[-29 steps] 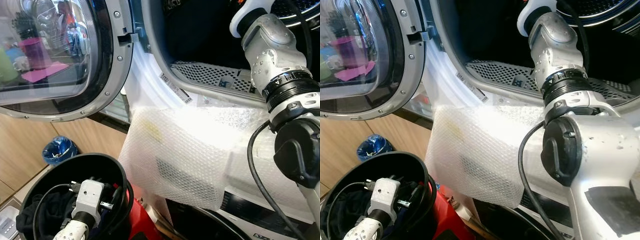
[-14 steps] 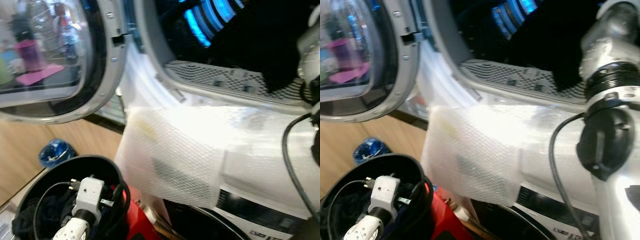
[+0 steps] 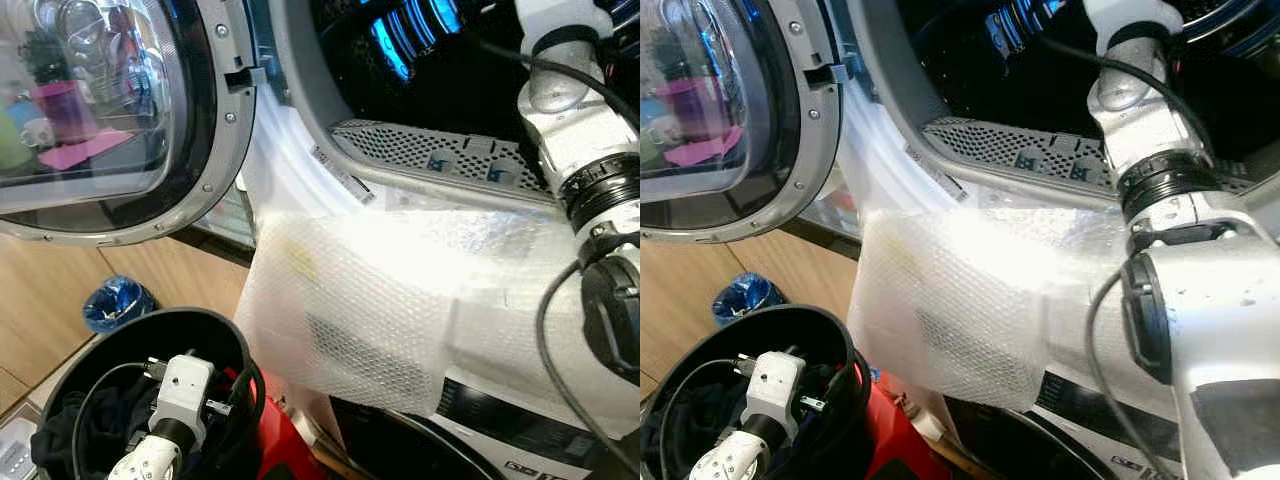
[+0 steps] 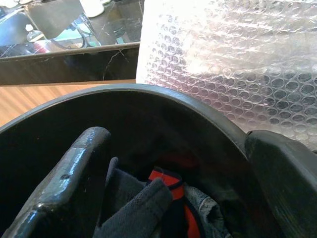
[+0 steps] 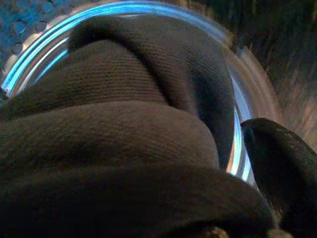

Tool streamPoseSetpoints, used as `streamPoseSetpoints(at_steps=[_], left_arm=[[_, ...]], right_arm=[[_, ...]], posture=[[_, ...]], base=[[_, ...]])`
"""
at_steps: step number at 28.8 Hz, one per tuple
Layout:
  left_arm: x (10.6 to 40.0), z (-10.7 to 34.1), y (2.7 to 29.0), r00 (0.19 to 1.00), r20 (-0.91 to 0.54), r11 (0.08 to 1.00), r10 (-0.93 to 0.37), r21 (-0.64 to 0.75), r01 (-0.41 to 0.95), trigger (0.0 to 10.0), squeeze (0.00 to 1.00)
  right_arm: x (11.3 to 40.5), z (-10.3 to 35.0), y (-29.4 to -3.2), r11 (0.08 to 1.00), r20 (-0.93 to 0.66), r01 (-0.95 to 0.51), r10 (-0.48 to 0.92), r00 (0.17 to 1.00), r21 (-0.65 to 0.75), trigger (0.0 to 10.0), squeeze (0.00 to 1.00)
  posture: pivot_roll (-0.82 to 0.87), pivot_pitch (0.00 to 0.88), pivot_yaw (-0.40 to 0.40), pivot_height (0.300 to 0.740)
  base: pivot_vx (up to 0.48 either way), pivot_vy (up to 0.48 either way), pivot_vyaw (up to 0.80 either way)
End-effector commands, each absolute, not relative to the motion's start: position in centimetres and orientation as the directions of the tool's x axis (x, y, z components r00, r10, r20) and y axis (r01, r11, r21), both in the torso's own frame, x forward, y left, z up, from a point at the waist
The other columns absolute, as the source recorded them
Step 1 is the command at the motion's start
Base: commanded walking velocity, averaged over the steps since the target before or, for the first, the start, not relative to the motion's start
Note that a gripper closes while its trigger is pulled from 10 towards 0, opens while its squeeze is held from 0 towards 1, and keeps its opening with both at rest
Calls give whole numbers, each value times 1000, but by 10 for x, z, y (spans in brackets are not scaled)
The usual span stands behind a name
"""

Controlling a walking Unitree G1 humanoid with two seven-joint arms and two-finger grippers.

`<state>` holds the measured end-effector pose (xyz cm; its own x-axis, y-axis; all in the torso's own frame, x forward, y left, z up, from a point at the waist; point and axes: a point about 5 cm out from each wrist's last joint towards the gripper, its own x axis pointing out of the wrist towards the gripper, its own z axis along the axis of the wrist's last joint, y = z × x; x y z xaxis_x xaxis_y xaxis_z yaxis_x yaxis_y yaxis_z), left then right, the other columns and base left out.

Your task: Clothes washing

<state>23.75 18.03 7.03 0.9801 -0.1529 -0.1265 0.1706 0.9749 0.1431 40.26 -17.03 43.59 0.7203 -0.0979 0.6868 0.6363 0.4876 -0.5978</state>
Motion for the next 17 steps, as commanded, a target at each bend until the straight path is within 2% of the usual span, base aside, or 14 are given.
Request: streamPoseSetpoints(at_steps=[1,2,4,5,6,7,11,13,17], left_arm=[[236,70,182,977,-136,969,-163,164,184,10000,0],[236,70,182,977,-136,969,-163,164,184,10000,0],[237,70,180,976,-138,968,-168,164,190,10000,0],[237,70,180,976,-138,968,-168,164,190,10000,0],[238,70,179,975,-138,967,-172,164,194,10000,0],[238,70,179,975,-137,967,-173,164,195,10000,0],[237,70,178,975,-139,967,-175,163,197,10000,0],[237,70,177,974,-141,966,-178,164,200,10000,0],[236,69,177,973,-144,966,-179,163,201,10000,0]], right_arm=[[388,468,-149,214,807,781,82,585,-587,10000,0],[388,468,-149,214,807,781,82,585,-587,10000,0],[387,470,-145,34,810,818,169,561,-574,10000,0],[387,470,-145,34,810,818,169,561,-574,10000,0],[386,470,-141,-136,793,836,264,548,-532,10000,0],[385,470,-139,-239,772,835,320,549,-495,10000,0],[386,467,-136,-371,725,825,404,557,-427,10000,0],[389,462,-135,-426,678,802,440,588,-419,10000,0],[392,453,-136,-498,627,773,471,621,-393,10000,0]], posture=[[41,59,119,740],[41,59,119,740],[22,59,121,740],[22,59,121,740],[22,56,115,740],[23,57,115,740],[27,56,112,740],[28,56,108,740],[28,59,107,740]], base=[[0,0,0],[0,0,0],[0,0,0],[0,0,0],[0,0,0],[0,0,0],[0,0,0],[0,0,0],[0,0,0]])
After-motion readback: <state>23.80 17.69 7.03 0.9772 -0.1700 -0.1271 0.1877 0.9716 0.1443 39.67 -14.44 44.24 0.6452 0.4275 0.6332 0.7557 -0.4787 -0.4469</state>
